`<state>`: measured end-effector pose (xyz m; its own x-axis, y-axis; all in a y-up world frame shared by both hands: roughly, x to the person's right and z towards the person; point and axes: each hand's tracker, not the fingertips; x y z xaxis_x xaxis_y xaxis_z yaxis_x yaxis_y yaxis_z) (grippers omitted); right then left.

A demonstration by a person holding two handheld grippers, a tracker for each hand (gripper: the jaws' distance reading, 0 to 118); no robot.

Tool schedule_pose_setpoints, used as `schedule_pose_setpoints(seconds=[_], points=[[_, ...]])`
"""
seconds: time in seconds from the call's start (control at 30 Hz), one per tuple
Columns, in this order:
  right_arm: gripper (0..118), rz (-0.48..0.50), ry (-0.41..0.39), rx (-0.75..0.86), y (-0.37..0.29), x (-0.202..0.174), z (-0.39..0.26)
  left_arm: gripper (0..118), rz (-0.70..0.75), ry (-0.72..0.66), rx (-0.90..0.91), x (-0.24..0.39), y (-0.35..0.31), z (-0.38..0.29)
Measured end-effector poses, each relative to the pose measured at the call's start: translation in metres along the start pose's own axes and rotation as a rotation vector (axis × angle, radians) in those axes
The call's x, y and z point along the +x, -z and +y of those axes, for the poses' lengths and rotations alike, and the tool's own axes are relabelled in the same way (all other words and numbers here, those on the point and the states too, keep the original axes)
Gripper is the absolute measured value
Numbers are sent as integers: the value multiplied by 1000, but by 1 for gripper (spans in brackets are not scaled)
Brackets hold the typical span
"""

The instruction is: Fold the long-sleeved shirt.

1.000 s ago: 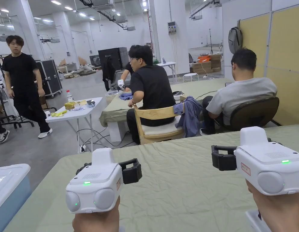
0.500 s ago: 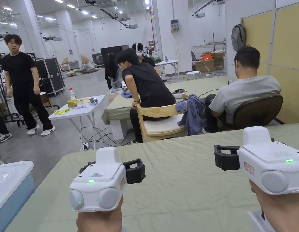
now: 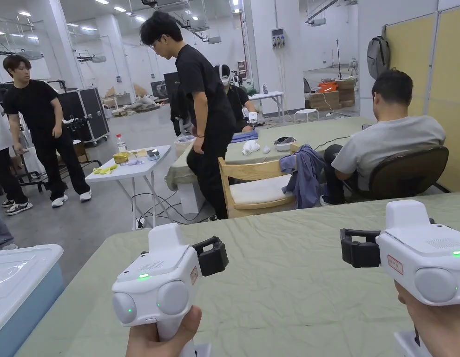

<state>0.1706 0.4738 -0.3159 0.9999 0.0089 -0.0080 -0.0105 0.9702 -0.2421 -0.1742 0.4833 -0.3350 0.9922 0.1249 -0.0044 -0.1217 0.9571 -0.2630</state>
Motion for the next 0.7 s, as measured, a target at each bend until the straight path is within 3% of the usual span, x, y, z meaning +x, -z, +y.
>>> schedule_pose_setpoints(seconds=[0.17, 0.33, 0.5, 0.7], points=[[118, -6, -1, -9, 2, 0, -1, 114, 49, 131, 0, 6, -4, -7], [118, 10, 10, -8, 3, -4, 0, 113, -62, 51, -35, 5, -7, -10], [118, 9, -8, -13, 4, -6, -2, 113, -19, 156, 15, 16, -12, -15], [118, 13, -5, -16, 4, -7, -2, 113, -20, 134, 12, 11, -7, -15]])
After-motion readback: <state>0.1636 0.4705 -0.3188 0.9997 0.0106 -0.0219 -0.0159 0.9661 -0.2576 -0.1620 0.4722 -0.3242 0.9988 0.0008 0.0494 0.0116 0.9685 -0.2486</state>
